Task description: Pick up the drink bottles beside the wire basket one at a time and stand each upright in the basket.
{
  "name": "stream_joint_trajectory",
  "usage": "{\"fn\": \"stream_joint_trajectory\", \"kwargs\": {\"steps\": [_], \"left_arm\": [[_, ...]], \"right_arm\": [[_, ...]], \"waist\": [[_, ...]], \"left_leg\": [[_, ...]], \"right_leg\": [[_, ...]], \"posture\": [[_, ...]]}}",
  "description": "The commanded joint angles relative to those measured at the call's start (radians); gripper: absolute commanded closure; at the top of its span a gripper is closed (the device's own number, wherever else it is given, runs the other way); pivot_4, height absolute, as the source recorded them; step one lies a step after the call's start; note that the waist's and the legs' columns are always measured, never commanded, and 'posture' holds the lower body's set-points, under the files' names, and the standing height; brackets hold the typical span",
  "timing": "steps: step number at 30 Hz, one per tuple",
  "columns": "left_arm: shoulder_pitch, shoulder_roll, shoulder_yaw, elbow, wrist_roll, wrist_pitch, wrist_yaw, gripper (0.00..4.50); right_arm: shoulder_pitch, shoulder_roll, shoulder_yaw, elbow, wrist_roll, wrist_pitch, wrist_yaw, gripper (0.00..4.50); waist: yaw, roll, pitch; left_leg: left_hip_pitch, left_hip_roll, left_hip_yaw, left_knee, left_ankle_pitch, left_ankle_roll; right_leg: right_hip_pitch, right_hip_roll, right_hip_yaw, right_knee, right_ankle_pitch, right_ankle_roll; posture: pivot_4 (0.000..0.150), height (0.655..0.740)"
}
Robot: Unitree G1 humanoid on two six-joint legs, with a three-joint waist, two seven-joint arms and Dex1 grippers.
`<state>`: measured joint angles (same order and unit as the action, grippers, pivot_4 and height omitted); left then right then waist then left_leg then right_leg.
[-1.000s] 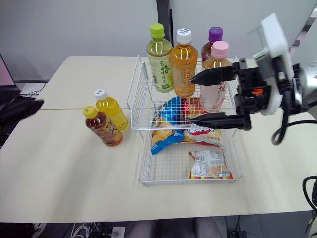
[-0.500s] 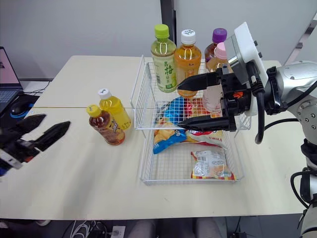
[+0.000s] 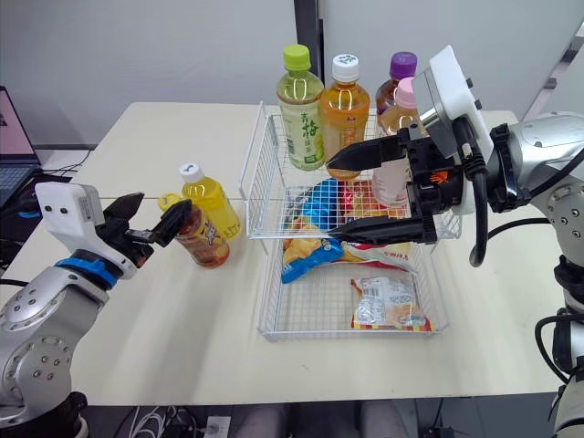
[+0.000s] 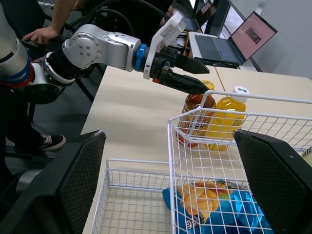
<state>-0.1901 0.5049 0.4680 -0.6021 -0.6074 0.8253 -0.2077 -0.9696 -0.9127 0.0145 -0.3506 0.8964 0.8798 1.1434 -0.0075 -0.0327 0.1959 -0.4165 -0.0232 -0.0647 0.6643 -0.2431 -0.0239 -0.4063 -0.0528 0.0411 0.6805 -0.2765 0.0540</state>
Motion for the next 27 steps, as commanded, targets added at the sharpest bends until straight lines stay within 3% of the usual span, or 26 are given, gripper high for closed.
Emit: {"fn": "stream_joint_trajectory", "kwargs": {"steps": [1, 8, 9, 11, 19, 27], "left_arm": [[-0.02, 0.003, -0.006, 0.012, 0.012, -0.033, 0.009, 0.03], [-0.053, 0.018, -0.041, 0.075, 0.019, -0.055, -0.017, 0.03], [-0.059, 0.02, -0.048, 0.084, 0.022, -0.059, -0.021, 0.2], [-0.066, 0.028, -0.068, 0.097, 0.039, -0.07, -0.032, 0.62], [-0.067, 0.027, -0.107, 0.115, 0.062, -0.083, -0.048, 3.11], [-0.017, 0.022, -0.056, 0.032, 0.019, -0.071, -0.046, 3.13]], "right_arm": [[-0.024, -0.016, -0.035, -0.021, 0.003, -0.001, 0.007, 0.0], [-0.026, -0.022, -0.043, -0.02, 0.006, 0.006, 0.01, 0.0], [-0.026, -0.023, -0.045, -0.021, 0.007, 0.007, 0.01, 0.0], [-0.026, -0.026, -0.047, -0.022, 0.009, 0.01, 0.009, 0.0], [-0.022, -0.032, -0.061, -0.033, 0.019, 0.028, -0.004, 0.0], [-0.024, -0.043, -0.082, -0.03, 0.019, 0.035, -0.021, 0.0]], "waist": [[0.001, 0.0, 0.0], [0.002, 0.0, 0.0], [0.003, 0.0, 0.0], [0.003, 0.0, 0.0], [0.003, 0.0, 0.0], [0.002, 0.0, 0.0]], "left_leg": [[0.0, 0.0, 0.0, 0.0, 0.0, 0.0], [0.0, 0.0, 0.0, 0.0, 0.0, 0.0], [0.0, 0.0, 0.0, 0.0, 0.0, 0.0], [0.0, 0.0, 0.0, 0.0, 0.0, 0.0], [0.0, 0.0, 0.0, 0.0, 0.0, 0.0], [0.0, 0.0, 0.0, 0.0, 0.0, 0.0]], "right_leg": [[0.0, 0.0, 0.0, 0.0, 0.0, 0.0], [0.0, 0.0, 0.0, 0.0, 0.0, 0.0], [0.0, 0.0, 0.0, 0.0, 0.0, 0.0], [0.0, 0.0, 0.0, 0.0, 0.0, 0.0], [0.0, 0.0, 0.0, 0.0, 0.0, 0.0], [0.0, 0.0, 0.0, 0.0, 0.0, 0.0]], "posture": [[0.15, 0.74], [0.15, 0.74], [0.15, 0.74], [0.15, 0.74], [0.15, 0.74], [0.15, 0.74]]}}
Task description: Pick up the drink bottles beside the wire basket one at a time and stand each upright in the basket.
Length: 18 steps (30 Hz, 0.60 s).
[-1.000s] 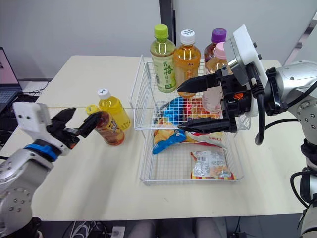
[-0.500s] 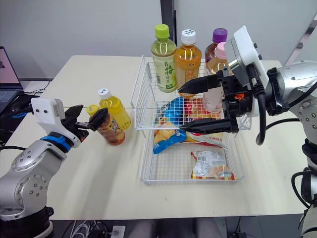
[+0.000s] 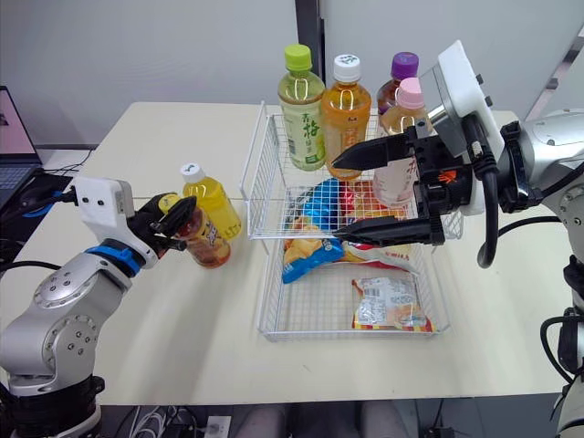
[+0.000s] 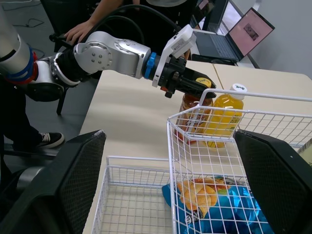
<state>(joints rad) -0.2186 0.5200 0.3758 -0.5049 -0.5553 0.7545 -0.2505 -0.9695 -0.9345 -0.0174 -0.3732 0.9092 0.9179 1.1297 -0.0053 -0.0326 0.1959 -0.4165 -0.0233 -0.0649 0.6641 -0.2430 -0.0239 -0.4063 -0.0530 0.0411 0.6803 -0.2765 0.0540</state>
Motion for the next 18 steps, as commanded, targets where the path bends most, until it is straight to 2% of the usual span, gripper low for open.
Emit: {"fn": "stream_joint_trajectory", "kwargs": {"steps": [1, 5, 12, 18], "left_arm": [[0.014, 0.012, 0.039, -0.074, -0.035, 0.001, -0.003, 3.13], [0.003, 0.058, 0.103, -0.137, -0.113, 0.054, -0.013, 3.13], [-0.14, 0.244, 0.281, -0.12, -0.412, 0.235, -0.004, 3.13], [-0.286, 0.503, 0.363, 0.049, -0.76, 0.385, -0.059, 3.13]], "right_arm": [[-0.026, -0.023, -0.051, -0.004, 0.006, -0.002, -0.007, 0.0], [-0.029, -0.046, -0.067, 0.006, 0.007, -0.002, 0.007, 0.0], [-0.037, -0.079, -0.094, 0.037, 0.023, 0.011, 0.019, 0.0], [-0.041, -0.092, -0.093, 0.056, -0.001, -0.004, 0.025, 0.0]], "waist": [[0.0, 0.0, 0.0], [0.001, 0.0, 0.0], [0.0, -0.001, 0.0], [-0.005, 0.0, 0.001]], "left_leg": [[0.0, 0.0, 0.0, 0.0, 0.0, 0.0], [-0.001, 0.0, 0.0, 0.0, 0.0, 0.0], [-0.001, 0.0, -0.001, 0.0, 0.0, 0.0], [-0.001, 0.0, -0.001, 0.0, 0.0, 0.0]], "right_leg": [[0.0, 0.0, 0.0, 0.0, 0.0, 0.0], [0.0, 0.0, 0.0, 0.0, 0.0, 0.0], [0.0, 0.0, -0.001, 0.0, 0.0, 0.0], [0.0, 0.0, -0.001, -0.001, 0.0, 0.0]], "posture": [[0.15, 0.74], [0.15, 0.74], [0.15, 0.74], [0.15, 0.74]]}}
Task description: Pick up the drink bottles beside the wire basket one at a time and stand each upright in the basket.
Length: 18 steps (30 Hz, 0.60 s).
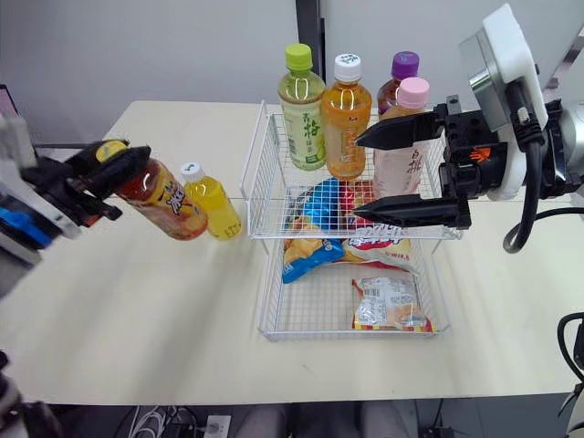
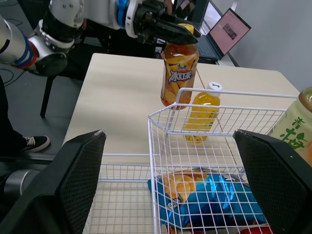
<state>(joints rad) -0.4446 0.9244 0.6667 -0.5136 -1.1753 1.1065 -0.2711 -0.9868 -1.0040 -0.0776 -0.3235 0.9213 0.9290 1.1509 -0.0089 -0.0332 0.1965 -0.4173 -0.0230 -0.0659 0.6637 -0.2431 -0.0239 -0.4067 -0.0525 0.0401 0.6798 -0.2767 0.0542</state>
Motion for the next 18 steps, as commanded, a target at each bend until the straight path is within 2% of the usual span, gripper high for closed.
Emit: {"fn": "stream_joint_trajectory", "kwargs": {"steps": [1, 3, 6, 12, 15, 18], "left_arm": [[-0.079, 0.15, 0.078, 0.101, -0.182, 0.055, -0.062, 3.13], [-0.117, 0.229, 0.081, 0.183, -0.249, 0.079, -0.084, 3.13], [-0.196, 0.353, 0.048, 0.299, -0.284, 0.094, -0.149, 3.13], [-0.427, 0.524, -0.159, 0.468, -0.243, 0.051, -0.321, 3.13], [-0.642, 0.532, -0.351, 0.539, -0.15, 0.031, -0.441, 3.13], [-0.889, 0.457, -0.527, 0.611, -0.025, 0.052, -0.54, 3.13]], "right_arm": [[-0.026, -0.027, -0.032, 0.011, -0.02, -0.019, 0.004, 0.0], [-0.029, -0.033, -0.035, 0.016, -0.023, -0.019, 0.009, 0.0], [-0.018, -0.057, -0.043, 0.019, -0.025, -0.011, 0.023, 0.0], [0.004, -0.076, -0.051, 0.017, -0.032, -0.011, 0.028, 0.0], [0.011, -0.075, -0.053, 0.018, -0.041, -0.015, 0.018, 0.0], [0.019, -0.075, -0.06, 0.018, -0.044, -0.017, 0.009, 0.0]], "waist": [[-0.003, 0.0, 0.0], [-0.01, 0.0, 0.001], [-0.016, 0.0, 0.001], [-0.021, 0.0, 0.001], [-0.021, 0.0, 0.001], [-0.02, 0.0, 0.001]], "left_leg": [[0.0, 0.0, 0.0, 0.0, 0.0, 0.0], [0.0, 0.0, 0.0, 0.0, 0.0, 0.0], [0.0, 0.0, 0.0, -0.001, 0.0, 0.0], [0.0, 0.0, 0.002, -0.001, 0.0, 0.0], [0.001, 0.0, 0.002, -0.001, 0.0, 0.0], [0.0, 0.0, 0.005, -0.001, 0.0, 0.0]], "right_leg": [[0.0, 0.0, 0.0, 0.0, 0.0, 0.0], [0.0, 0.002, 0.0, 0.0, 0.0, 0.0], [0.0, 0.004, 0.0, 0.0, 0.0, 0.0], [-0.001, 0.005, 0.001, 0.0, 0.0, 0.0], [-0.001, 0.006, 0.001, 0.0, 0.0, 0.0], [0.0, 0.007, 0.001, 0.0, -0.001, 0.0]], "posture": [[0.15, 0.74], [0.15, 0.74], [0.15, 0.74], [0.15, 0.74], [0.15, 0.74], [0.15, 0.74]]}}
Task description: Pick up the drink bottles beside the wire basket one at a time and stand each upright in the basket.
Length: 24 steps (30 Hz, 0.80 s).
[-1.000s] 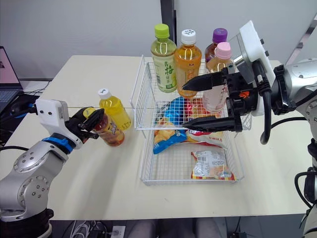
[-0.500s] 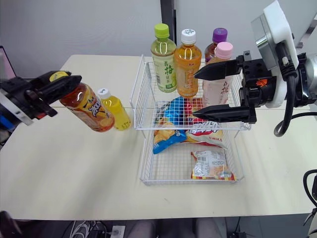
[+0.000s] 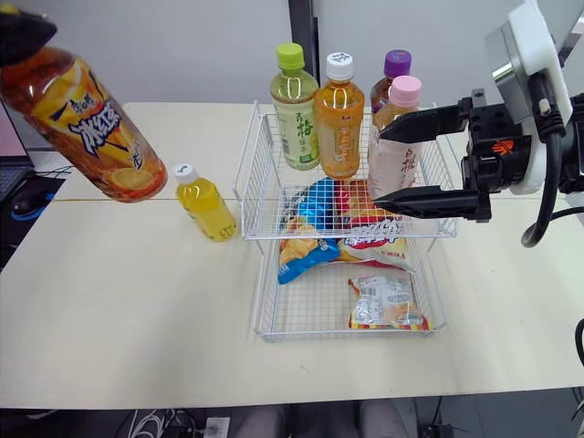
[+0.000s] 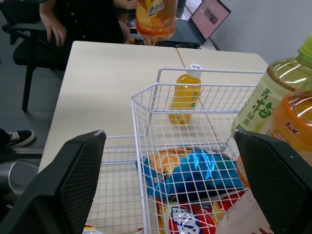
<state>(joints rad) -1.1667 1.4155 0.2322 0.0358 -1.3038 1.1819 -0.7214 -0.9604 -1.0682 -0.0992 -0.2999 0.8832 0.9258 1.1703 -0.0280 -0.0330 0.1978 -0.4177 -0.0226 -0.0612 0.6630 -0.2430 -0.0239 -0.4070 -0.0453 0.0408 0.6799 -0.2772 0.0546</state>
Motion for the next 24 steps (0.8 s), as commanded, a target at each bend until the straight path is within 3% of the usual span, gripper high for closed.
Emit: {"fn": "stream_joint_trajectory", "kwargs": {"steps": [1, 5, 9, 13, 24], "left_arm": [[-0.24, -0.072, -0.139, 0.091, 0.142, -0.017, -0.122, 3.13], [-0.453, -0.23, -0.268, 0.215, 0.279, -0.002, -0.246, 3.13], [-0.528, -0.356, -0.333, 0.297, 0.394, -0.034, -0.351, 3.13], [-0.53, -0.464, -0.372, 0.32, 0.499, -0.114, -0.427, 3.13], [-0.425, -0.756, -0.37, 0.286, 0.644, -0.245, -0.433, 3.13]], "right_arm": [[0.0, -0.014, -0.045, -0.006, -0.005, -0.014, -0.013, 0.0], [0.032, -0.026, -0.079, -0.022, 0.014, -0.005, -0.026, 0.0], [0.052, -0.039, -0.106, -0.034, 0.024, 0.006, -0.041, 0.0], [0.064, -0.056, -0.129, -0.044, 0.033, 0.017, -0.053, 0.0], [0.093, -0.094, -0.167, -0.056, 0.059, 0.034, -0.078, 0.0]], "waist": [[0.001, 0.0, 0.0], [0.001, 0.0, 0.0], [-0.004, 0.0, 0.0], [-0.009, 0.001, 0.001], [-0.005, 0.001, 0.001]], "left_leg": [[0.0, 0.0, 0.001, 0.0, 0.0, 0.0], [-0.002, -0.001, 0.001, 0.001, 0.0, 0.0], [-0.003, 0.0, 0.002, 0.001, 0.0, 0.0], [-0.003, 0.001, 0.001, 0.0, 0.0, 0.0], [-0.013, 0.0, 0.0, 0.003, 0.0, 0.0]], "right_leg": [[0.0, 0.0, 0.001, 0.0, 0.0, 0.0], [0.0, 0.0, 0.0, 0.0, -0.001, 0.001], [-0.003, 0.0, 0.002, 0.001, -0.001, 0.001], [-0.005, 0.0, 0.003, 0.002, -0.001, 0.001], [-0.014, -0.002, 0.004, 0.003, 0.0, 0.001]], "posture": [[0.15, 0.74], [0.15, 0.74], [0.15, 0.74], [0.15, 0.74], [0.15, 0.74]]}}
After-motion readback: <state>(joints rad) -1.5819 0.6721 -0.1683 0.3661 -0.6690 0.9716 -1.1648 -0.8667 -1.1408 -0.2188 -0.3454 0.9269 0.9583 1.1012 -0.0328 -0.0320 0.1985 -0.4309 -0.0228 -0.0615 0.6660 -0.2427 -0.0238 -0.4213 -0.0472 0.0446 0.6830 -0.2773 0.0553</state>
